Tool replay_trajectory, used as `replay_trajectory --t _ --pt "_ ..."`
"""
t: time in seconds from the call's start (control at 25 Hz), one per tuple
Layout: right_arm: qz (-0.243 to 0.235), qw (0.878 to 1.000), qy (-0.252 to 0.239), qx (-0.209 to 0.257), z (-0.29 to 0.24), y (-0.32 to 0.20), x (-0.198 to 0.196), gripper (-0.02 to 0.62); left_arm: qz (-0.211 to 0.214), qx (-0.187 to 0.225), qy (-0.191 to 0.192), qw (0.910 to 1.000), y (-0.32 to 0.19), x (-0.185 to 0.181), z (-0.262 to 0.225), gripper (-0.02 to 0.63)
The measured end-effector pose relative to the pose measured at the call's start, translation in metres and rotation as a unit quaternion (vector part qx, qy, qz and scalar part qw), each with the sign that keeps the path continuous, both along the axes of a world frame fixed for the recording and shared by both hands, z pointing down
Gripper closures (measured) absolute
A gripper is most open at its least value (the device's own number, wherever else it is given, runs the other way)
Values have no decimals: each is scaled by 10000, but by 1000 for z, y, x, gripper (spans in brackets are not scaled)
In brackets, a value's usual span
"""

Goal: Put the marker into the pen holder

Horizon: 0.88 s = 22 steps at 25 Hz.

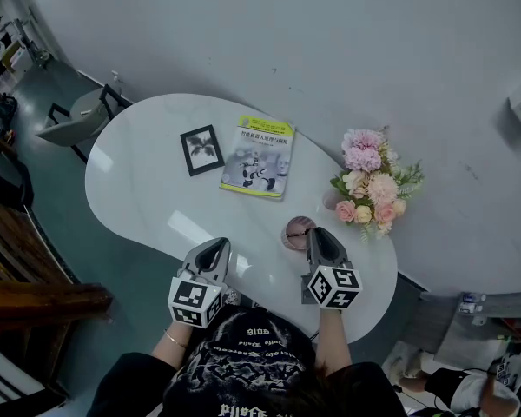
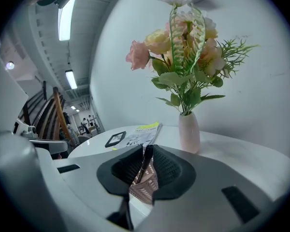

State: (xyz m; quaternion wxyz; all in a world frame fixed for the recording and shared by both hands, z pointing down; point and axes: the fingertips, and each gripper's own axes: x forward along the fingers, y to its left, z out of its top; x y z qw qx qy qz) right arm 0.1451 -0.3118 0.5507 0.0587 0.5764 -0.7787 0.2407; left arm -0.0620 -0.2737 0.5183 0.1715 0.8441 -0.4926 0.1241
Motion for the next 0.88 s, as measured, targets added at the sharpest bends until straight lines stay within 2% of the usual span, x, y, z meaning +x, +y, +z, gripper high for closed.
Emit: replay_trajectory --t 0.2,0.28,0.44,0.88 --pt "-12 10000 15 18 -1 2 -1 460 3 17 7 10000 1 -1 -1 581" --pt "-14 10000 70 65 -3 3 -1 411 8 31 14 10000 2 -1 -1 581" --pt "64 9992 263 293 -13 6 2 379 42 52 36 10000 5 -1 -2 581" --pt "-52 9969 417 658 -43 26 -7 373 354 150 170 9991 12 12 -8 581"
